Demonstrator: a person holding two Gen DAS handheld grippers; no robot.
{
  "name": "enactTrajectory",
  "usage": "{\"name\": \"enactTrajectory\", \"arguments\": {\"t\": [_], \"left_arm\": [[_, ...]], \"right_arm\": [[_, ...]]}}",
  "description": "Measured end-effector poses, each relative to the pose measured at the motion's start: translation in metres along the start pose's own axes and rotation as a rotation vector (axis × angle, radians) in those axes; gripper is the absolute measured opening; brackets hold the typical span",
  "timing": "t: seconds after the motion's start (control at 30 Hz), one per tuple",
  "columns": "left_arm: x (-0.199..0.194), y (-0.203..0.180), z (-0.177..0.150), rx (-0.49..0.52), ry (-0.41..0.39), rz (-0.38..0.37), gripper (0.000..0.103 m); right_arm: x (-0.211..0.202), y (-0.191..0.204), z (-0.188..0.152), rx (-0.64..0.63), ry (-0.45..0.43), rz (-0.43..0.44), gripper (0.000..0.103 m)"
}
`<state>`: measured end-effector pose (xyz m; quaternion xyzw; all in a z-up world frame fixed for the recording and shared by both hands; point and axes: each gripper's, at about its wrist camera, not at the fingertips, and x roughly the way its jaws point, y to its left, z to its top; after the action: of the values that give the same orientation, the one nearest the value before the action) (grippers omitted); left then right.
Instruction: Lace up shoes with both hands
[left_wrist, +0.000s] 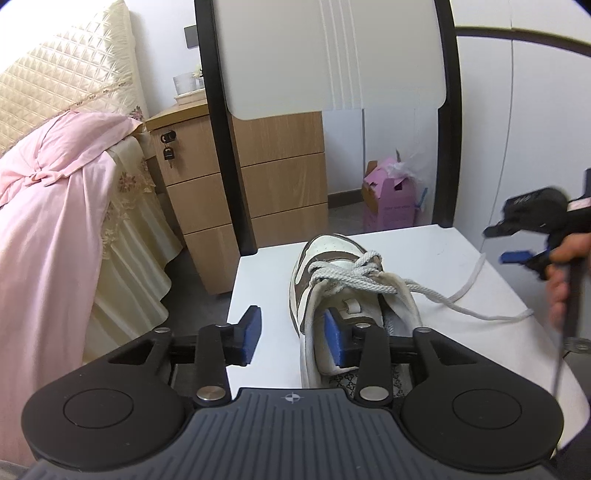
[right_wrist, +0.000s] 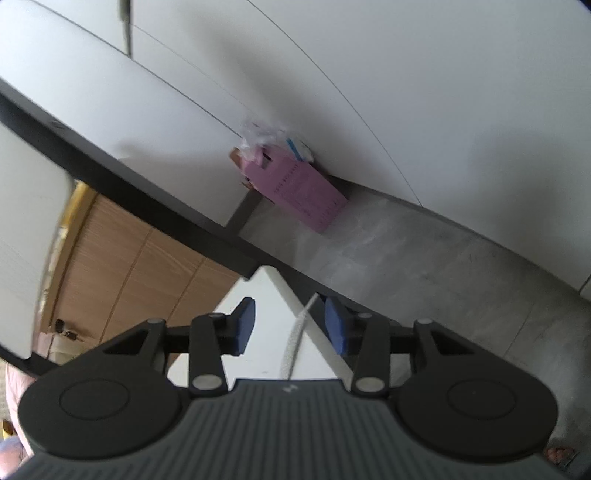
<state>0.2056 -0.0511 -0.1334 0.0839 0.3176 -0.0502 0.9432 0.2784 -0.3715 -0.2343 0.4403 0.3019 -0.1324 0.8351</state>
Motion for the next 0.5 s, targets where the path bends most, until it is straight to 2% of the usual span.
{"name": "enactTrajectory", "arguments": {"t": [0.2, 0.23, 0.3, 0.33, 0.37, 0.5], "left_arm": [[-0.016, 0.014, 0.004, -0.035, -0.037, -0.021, 0.052], [-0.018, 0.017, 0.004, -0.042, -0.039, -0.022, 0.053], [-0.021, 0.022, 0.004, -0.057, -0.041, -0.020, 0.053], [-0.023, 0.025, 0.003, -0.064, -0.041, -0.019, 0.053], [-0.026, 0.027, 0.003, -0.072, -0.041, -0.020, 0.054], [-0.033, 0.031, 0.000, -0.084, -0.043, -0.031, 0.055]], "right_arm": [[0.018, 0.004, -0.007, 0.024, 0.017, 0.020, 0.041], [0.020, 0.005, -0.008, 0.027, 0.009, 0.027, 0.038], [0.021, 0.008, -0.008, 0.013, -0.012, 0.036, 0.025], [0.022, 0.010, -0.007, -0.002, -0.013, 0.037, 0.007], [0.023, 0.011, -0.007, 0.002, -0.012, 0.052, 0.001], [0.012, 0.023, -0.006, -0.012, -0.022, 0.123, 0.001]]}}
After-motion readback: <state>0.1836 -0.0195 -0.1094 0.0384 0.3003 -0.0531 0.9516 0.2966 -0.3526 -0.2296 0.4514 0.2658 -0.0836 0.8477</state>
